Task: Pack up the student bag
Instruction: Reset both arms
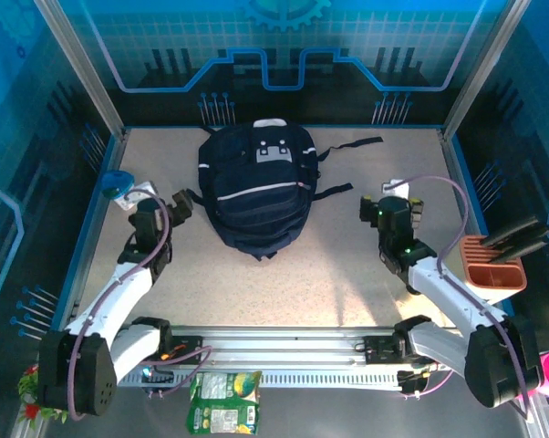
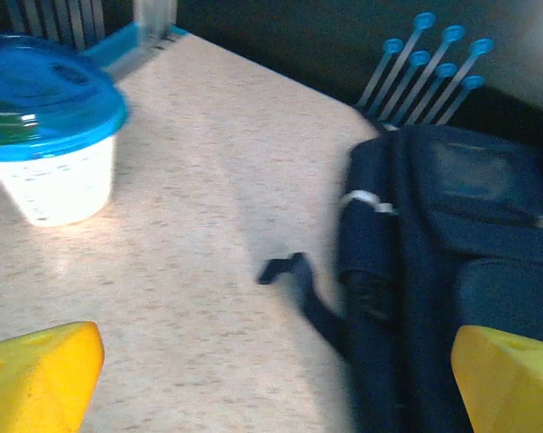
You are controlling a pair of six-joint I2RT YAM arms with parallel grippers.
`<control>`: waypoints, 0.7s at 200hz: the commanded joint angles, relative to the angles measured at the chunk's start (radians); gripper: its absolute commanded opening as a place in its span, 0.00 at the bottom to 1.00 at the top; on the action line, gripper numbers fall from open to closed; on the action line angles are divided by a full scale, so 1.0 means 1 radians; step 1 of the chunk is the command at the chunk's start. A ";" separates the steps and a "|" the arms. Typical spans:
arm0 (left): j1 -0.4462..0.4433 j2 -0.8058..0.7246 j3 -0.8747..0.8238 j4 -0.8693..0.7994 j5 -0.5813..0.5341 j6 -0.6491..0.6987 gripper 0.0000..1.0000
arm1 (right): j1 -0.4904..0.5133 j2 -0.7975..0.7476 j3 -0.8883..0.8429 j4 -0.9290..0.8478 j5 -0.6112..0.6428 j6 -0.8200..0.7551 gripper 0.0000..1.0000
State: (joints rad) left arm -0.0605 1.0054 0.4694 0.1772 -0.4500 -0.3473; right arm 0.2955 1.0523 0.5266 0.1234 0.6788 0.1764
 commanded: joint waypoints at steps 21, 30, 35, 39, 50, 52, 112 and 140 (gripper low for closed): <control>0.008 0.065 -0.092 0.207 -0.098 0.128 0.99 | -0.057 0.072 -0.098 0.139 0.145 0.000 1.00; 0.008 0.091 -0.106 0.249 -0.067 0.163 0.99 | -0.071 0.098 -0.122 0.227 0.113 -0.018 1.00; 0.008 0.107 -0.114 0.278 -0.046 0.181 0.99 | -0.078 0.112 -0.138 0.273 0.096 -0.030 1.00; 0.008 0.118 -0.121 0.303 -0.026 0.192 0.99 | -0.085 0.126 -0.149 0.311 0.076 -0.041 1.00; 0.010 0.148 -0.144 0.378 0.031 0.216 0.99 | -0.110 0.159 -0.168 0.395 0.013 -0.063 1.00; 0.011 0.153 -0.149 0.394 0.039 0.218 0.99 | -0.115 0.164 -0.170 0.405 0.001 -0.066 1.00; 0.022 0.314 -0.154 0.620 0.255 0.287 0.99 | -0.200 0.260 -0.193 0.642 -0.329 -0.170 1.00; 0.026 0.359 -0.139 0.661 0.272 0.327 0.99 | -0.224 0.285 -0.178 0.658 -0.455 -0.163 1.00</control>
State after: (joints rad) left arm -0.0444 1.3289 0.3042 0.7273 -0.2390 -0.0814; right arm 0.0959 1.3159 0.3389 0.6724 0.3733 0.0322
